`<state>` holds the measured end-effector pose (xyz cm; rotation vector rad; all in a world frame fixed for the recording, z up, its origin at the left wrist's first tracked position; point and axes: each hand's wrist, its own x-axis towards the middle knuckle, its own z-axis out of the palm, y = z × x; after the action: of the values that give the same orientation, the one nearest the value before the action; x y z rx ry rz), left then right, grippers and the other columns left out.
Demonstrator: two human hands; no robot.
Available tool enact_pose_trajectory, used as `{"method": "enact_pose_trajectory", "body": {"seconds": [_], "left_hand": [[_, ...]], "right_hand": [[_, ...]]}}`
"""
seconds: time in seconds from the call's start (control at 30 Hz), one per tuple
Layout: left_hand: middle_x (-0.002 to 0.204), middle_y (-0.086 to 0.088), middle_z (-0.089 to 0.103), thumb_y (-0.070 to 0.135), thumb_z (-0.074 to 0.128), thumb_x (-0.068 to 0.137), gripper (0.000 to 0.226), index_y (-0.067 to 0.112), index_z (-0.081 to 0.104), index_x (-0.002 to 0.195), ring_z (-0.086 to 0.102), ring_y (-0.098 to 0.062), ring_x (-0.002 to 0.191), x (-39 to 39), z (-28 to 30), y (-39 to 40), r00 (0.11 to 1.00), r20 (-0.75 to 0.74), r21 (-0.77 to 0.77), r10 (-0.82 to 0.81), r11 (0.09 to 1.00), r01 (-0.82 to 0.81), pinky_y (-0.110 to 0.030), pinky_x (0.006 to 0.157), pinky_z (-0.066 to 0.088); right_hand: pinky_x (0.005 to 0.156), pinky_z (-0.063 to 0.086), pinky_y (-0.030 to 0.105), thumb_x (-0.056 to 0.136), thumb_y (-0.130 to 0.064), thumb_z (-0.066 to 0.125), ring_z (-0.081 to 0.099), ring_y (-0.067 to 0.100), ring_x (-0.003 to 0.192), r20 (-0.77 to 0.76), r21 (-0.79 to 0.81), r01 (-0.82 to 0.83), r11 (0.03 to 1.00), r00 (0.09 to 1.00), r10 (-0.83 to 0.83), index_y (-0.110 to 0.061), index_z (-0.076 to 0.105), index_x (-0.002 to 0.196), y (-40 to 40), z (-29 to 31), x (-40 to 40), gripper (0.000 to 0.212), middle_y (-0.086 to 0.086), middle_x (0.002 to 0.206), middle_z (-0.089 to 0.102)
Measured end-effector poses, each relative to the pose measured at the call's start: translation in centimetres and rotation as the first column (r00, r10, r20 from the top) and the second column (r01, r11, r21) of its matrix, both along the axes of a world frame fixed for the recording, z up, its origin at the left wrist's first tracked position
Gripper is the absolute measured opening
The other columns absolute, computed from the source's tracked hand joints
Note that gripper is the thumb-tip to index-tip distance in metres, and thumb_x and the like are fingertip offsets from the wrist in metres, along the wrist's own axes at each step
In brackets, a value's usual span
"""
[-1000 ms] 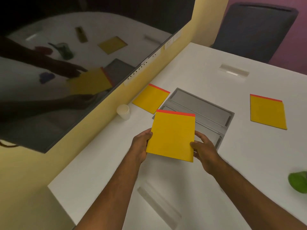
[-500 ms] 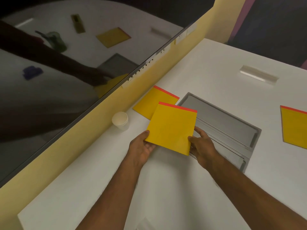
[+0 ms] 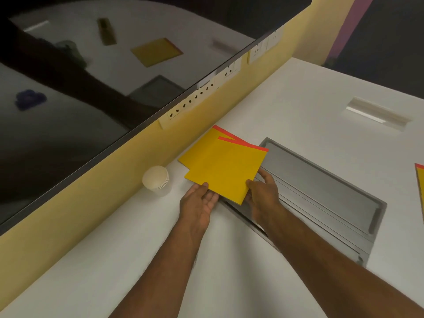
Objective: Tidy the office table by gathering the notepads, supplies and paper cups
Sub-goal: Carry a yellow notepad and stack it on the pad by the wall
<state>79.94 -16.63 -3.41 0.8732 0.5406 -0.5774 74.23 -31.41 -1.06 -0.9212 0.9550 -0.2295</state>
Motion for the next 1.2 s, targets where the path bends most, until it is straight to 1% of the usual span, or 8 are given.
{"method": "enact_pose_trajectory", "body": {"seconds": [0.2,0.37,0.47,0.6,0.73,0.83,1.07,1.2], "left_hand": [[0.119,-0.019,0.066,-0.003,0.057,0.098,0.042,0.000,0.050,0.139,0.069,-0.026,0.093,1.7,-0.5,-1.4,0.996,0.012,0.051,0.094,0.994,-0.094,-0.037,0.077,0.056],[0.114,-0.018,0.068,-0.003,0.062,0.095,0.044,-0.005,0.052,0.138,0.069,-0.024,0.085,3.7,-1.3,-1.5,0.992,0.052,0.203,0.118,0.971,-0.126,-0.032,0.070,0.057],[0.095,-0.011,0.070,-0.003,0.064,0.094,0.040,-0.004,0.056,0.134,0.069,-0.023,0.076,4.5,-1.6,-1.2,0.991,0.068,0.270,0.112,0.955,-0.126,-0.029,0.062,0.058],[0.093,-0.010,0.070,-0.002,0.067,0.091,0.039,-0.003,0.059,0.130,0.069,-0.022,0.071,5.2,-2.0,-1.0,0.990,0.082,0.330,0.119,0.934,-0.139,-0.025,0.051,0.058],[0.101,-0.015,0.069,-0.003,0.067,0.091,0.041,-0.003,0.059,0.131,0.069,-0.023,0.072,5.8,-2.2,-1.0,0.987,0.091,0.364,0.131,0.918,-0.155,-0.025,0.050,0.059],[0.099,-0.014,0.069,-0.005,0.067,0.091,0.043,-0.003,0.058,0.132,0.069,-0.024,0.073,6.2,-2.5,-1.0,0.986,0.096,0.377,0.136,0.912,-0.162,-0.026,0.052,0.060],[0.087,-0.010,0.070,-0.006,0.065,0.092,0.046,-0.003,0.055,0.137,0.070,-0.021,0.073,6.5,-3.0,-1.3,0.990,0.099,0.390,0.099,0.912,-0.130,-0.026,0.060,0.060],[0.114,-0.022,0.070,-0.008,0.060,0.095,0.049,-0.002,0.051,0.142,0.070,-0.022,0.079,6.5,-3.2,-1.7,0.993,0.109,0.423,0.043,0.902,-0.086,-0.030,0.069,0.060]], "right_hand": [[0.058,0.061,0.029,0.098,0.003,0.057,0.070,0.024,0.094,0.011,0.002,0.035,0.999,0.999,-0.035,-0.030,0.048,0.141,0.0,-0.9,3.3,0.054,0.007,0.112,0.066],[0.076,0.062,0.038,0.097,0.006,0.058,0.068,0.031,0.108,-0.017,-0.072,-0.037,0.997,0.999,0.036,-0.025,0.050,0.137,-0.2,-2.0,4.9,0.052,0.012,0.122,0.061],[0.077,0.062,0.038,0.096,0.010,0.056,0.068,0.032,0.107,-0.019,-0.066,-0.105,0.992,0.994,0.104,-0.022,0.049,0.136,-0.3,-2.5,5.5,0.051,0.010,0.118,0.062],[0.091,0.059,0.051,0.095,0.013,0.051,0.067,0.034,0.109,-0.083,-0.163,-0.232,0.959,0.972,0.221,-0.021,0.058,0.108,-0.4,-3.5,5.9,0.037,0.011,0.110,0.064],[0.090,0.059,0.052,0.088,0.013,0.060,0.068,0.035,0.098,-0.183,-0.288,-0.354,0.890,0.932,0.312,-0.009,0.060,0.106,-0.8,-4.3,6.3,0.029,0.012,0.096,0.063],[0.087,0.060,0.051,0.083,0.011,0.068,0.065,0.028,0.090,-0.217,-0.385,-0.441,0.811,0.897,0.385,-0.013,0.057,0.113,-1.2,-4.6,6.4,0.040,0.010,0.090,0.062],[0.067,0.057,0.029,0.087,-0.002,0.076,0.065,0.019,0.084,-0.303,-0.540,-0.537,0.648,0.843,0.445,-0.004,0.048,0.135,-1.8,-5.6,6.8,0.056,0.002,0.093,0.058],[0.050,0.043,0.009,0.089,-0.009,0.076,0.058,0.010,0.077,-0.390,-0.625,-0.576,0.527,0.815,0.428,-0.005,0.054,0.125,-2.0,-6.5,7.0,0.043,0.009,0.113,0.057]]}}
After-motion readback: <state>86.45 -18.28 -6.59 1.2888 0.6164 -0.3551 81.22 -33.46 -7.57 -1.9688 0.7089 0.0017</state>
